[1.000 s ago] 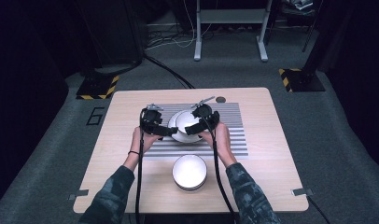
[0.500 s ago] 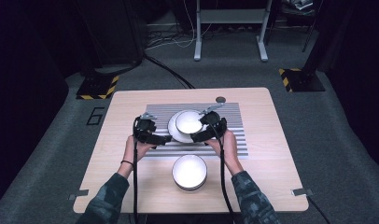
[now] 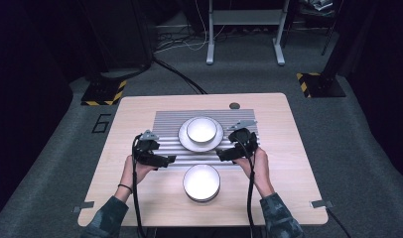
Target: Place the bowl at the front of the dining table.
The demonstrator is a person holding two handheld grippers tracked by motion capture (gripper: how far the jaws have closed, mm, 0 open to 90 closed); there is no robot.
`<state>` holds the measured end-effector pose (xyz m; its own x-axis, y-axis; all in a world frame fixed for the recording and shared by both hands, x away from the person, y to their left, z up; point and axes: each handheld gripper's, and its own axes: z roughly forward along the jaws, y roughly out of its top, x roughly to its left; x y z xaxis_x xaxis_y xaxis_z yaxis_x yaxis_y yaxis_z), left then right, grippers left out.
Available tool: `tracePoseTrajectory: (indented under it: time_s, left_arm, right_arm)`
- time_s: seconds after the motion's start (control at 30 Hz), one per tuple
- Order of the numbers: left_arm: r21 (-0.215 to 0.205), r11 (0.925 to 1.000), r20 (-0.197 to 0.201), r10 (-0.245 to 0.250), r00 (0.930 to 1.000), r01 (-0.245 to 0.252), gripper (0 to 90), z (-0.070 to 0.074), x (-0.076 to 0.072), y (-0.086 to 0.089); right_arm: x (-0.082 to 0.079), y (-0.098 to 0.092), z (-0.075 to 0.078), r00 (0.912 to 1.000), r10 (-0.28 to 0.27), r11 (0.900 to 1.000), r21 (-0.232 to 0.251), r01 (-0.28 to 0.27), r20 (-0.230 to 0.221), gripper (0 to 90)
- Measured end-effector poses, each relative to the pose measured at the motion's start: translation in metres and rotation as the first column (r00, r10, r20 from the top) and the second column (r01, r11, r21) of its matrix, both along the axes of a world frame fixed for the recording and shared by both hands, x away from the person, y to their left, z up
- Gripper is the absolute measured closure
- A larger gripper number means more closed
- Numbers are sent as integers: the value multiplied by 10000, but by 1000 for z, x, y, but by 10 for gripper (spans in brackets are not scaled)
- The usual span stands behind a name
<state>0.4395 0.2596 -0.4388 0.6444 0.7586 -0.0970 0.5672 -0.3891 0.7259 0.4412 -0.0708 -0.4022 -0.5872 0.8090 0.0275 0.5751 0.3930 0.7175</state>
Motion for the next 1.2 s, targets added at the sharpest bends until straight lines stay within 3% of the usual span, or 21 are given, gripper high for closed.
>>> tracePoseTrajectory:
  time_s: [0.17, 0.5, 0.8, 1.2]
  left_arm:
    - [162, 9999, 29, 58, 10000, -58, 92, -6, -8, 6]
    - [276, 9991, 35, 328, 9995, -328, 63, -20, -23, 20]
    - [470, 9959, 303, 761, 9966, -774, 65, -29, -41, 35]
    - [619, 9871, 93, 1474, 9890, -1477, 66, -48, -60, 66]
  right_arm:
    - [-15, -20, -3, 9994, -249, 9996, 118, 247, 222, 37]
    - [-38, -58, -27, 9950, -983, 9950, 214, 979, 190, 20]
    - [-55, -88, -42, 9863, -1635, 9864, 211, 1630, 241, 21]
    - [-71, -119, -62, 9718, -2350, 9719, 220, 2346, 206, 21]
